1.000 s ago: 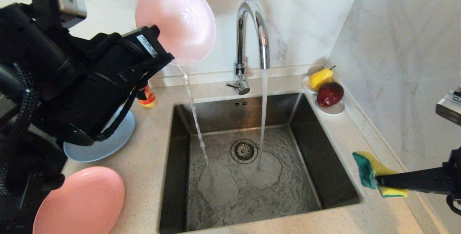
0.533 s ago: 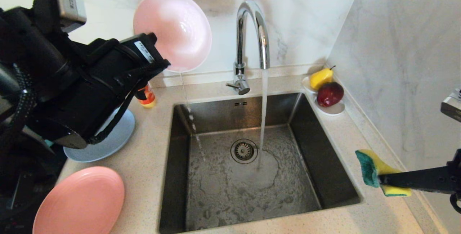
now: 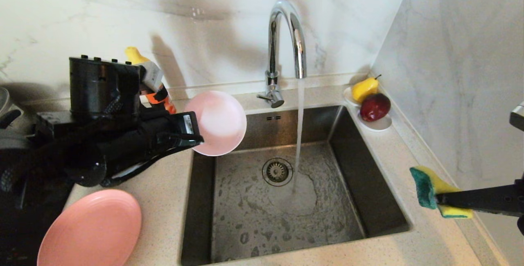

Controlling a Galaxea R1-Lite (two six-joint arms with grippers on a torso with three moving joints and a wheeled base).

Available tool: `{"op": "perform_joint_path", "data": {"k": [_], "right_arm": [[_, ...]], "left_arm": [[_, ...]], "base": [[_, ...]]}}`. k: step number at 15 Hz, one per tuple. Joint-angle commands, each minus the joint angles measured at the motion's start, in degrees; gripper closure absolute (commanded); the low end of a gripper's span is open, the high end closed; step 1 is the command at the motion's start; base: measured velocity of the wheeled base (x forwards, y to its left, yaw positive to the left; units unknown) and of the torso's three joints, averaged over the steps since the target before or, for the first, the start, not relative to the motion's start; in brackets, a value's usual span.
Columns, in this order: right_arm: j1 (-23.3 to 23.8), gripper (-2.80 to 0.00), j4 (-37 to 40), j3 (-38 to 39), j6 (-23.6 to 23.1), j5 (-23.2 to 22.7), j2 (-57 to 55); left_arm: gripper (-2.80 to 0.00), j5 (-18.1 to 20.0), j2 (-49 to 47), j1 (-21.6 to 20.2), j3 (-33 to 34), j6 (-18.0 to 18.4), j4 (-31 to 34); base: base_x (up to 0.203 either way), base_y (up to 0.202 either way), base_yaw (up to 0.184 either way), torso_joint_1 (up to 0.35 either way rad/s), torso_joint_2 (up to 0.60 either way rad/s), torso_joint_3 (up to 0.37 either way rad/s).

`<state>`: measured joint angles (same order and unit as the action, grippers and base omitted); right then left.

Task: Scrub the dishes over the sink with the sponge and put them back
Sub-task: Rinse the bowl, then place the bowl on the table

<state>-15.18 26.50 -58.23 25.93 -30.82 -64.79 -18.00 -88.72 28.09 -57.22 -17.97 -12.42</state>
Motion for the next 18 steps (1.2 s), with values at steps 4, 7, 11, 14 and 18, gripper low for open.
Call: {"op": "perform_joint_path", "data": {"k": [4,7,11,14,18], "right_arm": [[0.24,0.0,0.03,1.79,0.09,-0.12,-0.33],[0.24,0.0,0.3,1.94,0.09,-0.21,0.15],[1.96,0.0,0.2,1.95,-0.07,-0.24,-0.43],[6.46,0.0,0.04,1.72,-0.26,-0.72,-2.88],[6.22,0.0,-0.13,1.38,-0.27,-1.6,-4.02]], "left_arm": [[0.0,9.78,2.07,-17.31,-17.25,-12.62,39.3],[0.0,10.49,6.16,-26.08,-20.73,-16.1,49.12],[0.0,10.2,9.88,-38.92,-21.3,-16.55,57.62],[0.0,11.77,10.01,-51.9,-20.08,-16.38,59.01],[0.0,17.39,5.55,-65.41,-17.11,-13.34,58.14]], "base": [[0.0,0.0,0.0,0.0,0.0,0.0],[0.0,0.0,0.0,0.0,0.0,0.0],[0.0,0.0,0.0,0.0,0.0,0.0],[0.0,0.0,0.0,0.0,0.0,0.0],[0.0,0.0,0.0,0.0,0.0,0.0]]}}
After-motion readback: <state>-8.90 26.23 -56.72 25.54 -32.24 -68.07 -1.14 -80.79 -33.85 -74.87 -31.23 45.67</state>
